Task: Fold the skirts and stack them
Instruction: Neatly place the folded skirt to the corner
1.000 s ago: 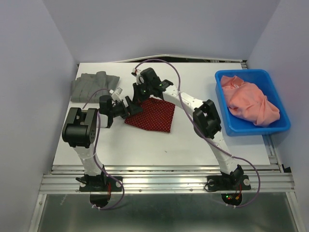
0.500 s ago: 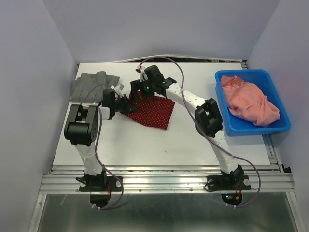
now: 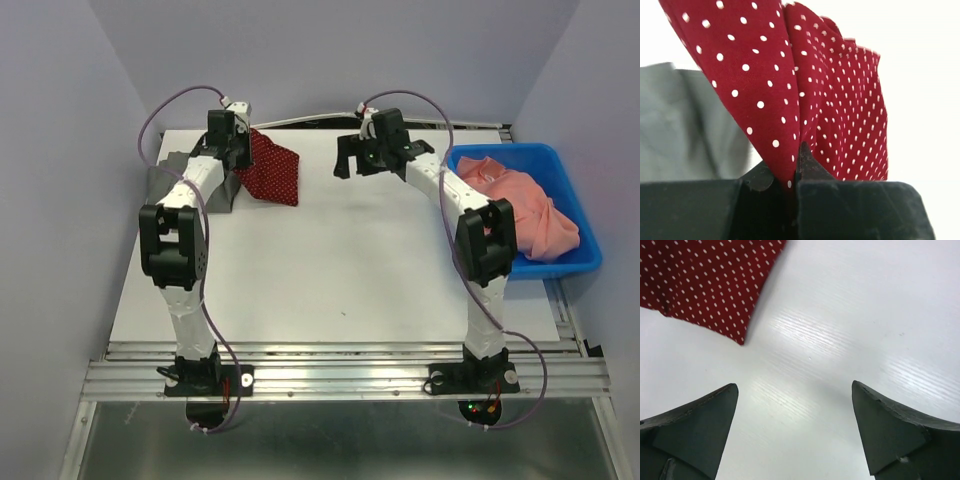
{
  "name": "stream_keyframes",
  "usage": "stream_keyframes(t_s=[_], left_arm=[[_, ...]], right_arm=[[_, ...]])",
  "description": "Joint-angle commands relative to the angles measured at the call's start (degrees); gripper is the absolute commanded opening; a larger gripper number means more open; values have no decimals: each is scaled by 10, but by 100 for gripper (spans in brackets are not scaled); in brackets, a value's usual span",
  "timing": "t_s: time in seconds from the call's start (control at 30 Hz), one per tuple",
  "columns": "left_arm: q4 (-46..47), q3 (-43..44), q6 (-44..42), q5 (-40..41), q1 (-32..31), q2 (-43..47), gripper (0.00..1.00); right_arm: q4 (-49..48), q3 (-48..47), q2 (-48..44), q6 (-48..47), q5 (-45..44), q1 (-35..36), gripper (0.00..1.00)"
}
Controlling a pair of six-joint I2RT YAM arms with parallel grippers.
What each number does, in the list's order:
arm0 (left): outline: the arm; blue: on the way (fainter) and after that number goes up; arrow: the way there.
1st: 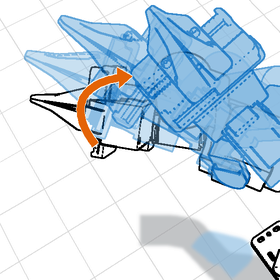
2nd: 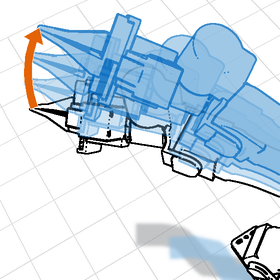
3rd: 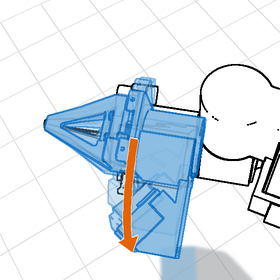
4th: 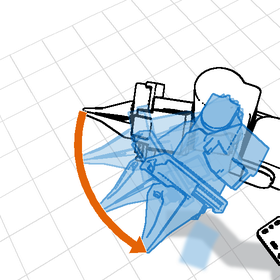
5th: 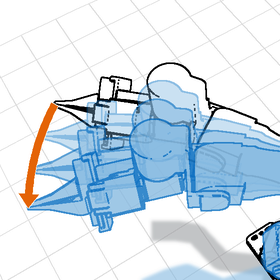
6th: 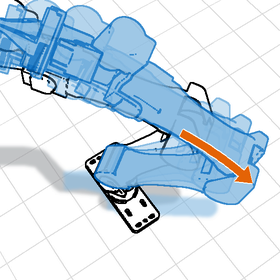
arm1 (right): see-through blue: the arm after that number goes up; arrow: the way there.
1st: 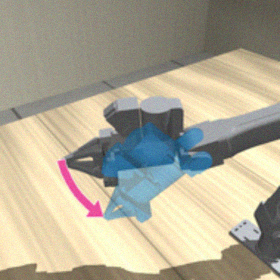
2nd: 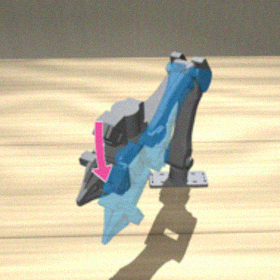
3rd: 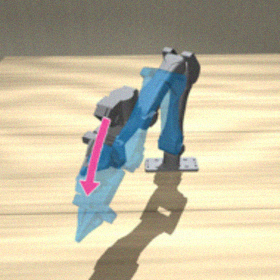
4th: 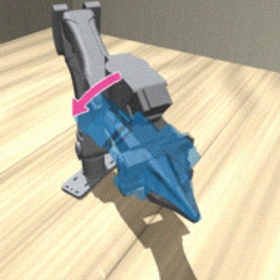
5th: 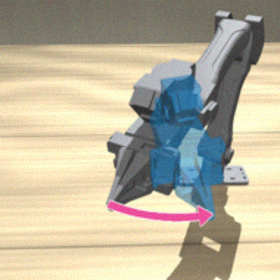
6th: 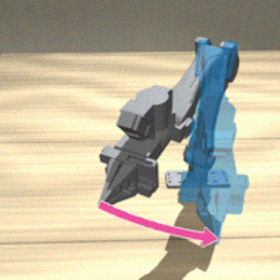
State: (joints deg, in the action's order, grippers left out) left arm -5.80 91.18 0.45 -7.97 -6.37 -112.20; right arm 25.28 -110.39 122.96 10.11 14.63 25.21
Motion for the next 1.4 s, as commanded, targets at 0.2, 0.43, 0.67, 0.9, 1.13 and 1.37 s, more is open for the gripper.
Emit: stream_keyframes(t_s=[0.2,0.43,0.67,0.9,1.13,1.37], left_arm=[[-133,163,-105,45,41,-35,7],[-147,166,-140,30,79,-2,9],[-158,185,-146,-3,107,1,6],[-155,206,-142,-8,121,13,4],[-176,254,-140,-20,144,3,4],[-175,230,-136,-33,166,8,4]], right_arm=[[-9,109,-107,-47,-18,1,100],[-1,117,-113,-45,-12,1,100],[3,121,-114,-41,-7,1,100],[10,119,-113,-45,-7,1,100],[13,120,-113,-45,-8,1,100],[14,118,-110,-47,-8,1,100]])
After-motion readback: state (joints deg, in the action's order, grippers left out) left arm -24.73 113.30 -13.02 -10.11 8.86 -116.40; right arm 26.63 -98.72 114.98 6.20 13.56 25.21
